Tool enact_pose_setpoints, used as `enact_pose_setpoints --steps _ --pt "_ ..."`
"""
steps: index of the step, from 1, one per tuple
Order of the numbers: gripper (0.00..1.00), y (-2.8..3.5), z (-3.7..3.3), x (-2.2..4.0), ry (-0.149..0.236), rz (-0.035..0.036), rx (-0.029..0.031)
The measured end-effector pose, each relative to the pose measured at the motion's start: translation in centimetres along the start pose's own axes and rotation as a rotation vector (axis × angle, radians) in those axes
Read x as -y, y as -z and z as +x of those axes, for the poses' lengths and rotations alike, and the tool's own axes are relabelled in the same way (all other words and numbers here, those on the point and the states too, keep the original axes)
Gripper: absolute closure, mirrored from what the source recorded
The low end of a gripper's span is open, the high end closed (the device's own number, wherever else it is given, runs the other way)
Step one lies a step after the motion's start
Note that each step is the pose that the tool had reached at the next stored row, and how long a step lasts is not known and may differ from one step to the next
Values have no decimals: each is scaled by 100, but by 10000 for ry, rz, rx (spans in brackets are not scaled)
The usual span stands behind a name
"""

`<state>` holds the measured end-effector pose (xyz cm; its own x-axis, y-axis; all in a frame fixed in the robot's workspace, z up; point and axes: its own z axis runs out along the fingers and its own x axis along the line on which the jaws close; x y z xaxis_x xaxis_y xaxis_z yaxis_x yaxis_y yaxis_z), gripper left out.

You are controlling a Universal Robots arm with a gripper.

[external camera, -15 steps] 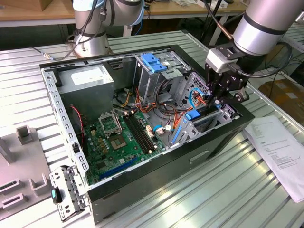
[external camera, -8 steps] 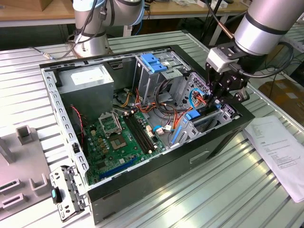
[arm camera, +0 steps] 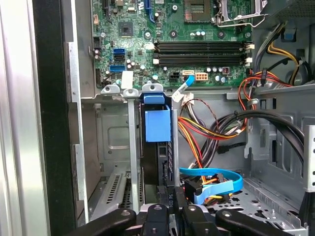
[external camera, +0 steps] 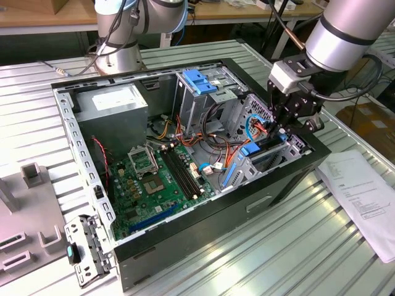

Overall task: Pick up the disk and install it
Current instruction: 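Insert the first disk wire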

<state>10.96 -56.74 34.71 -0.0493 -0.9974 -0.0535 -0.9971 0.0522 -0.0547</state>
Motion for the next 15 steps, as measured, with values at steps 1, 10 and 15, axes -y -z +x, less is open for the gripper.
enact_pose_setpoints --steps 1,10,15 --pt "83 0 4 0 0 0 0" --pt "83 -2 15 1 0 -1 0" --pt "83 -20 16 0 0 0 3"
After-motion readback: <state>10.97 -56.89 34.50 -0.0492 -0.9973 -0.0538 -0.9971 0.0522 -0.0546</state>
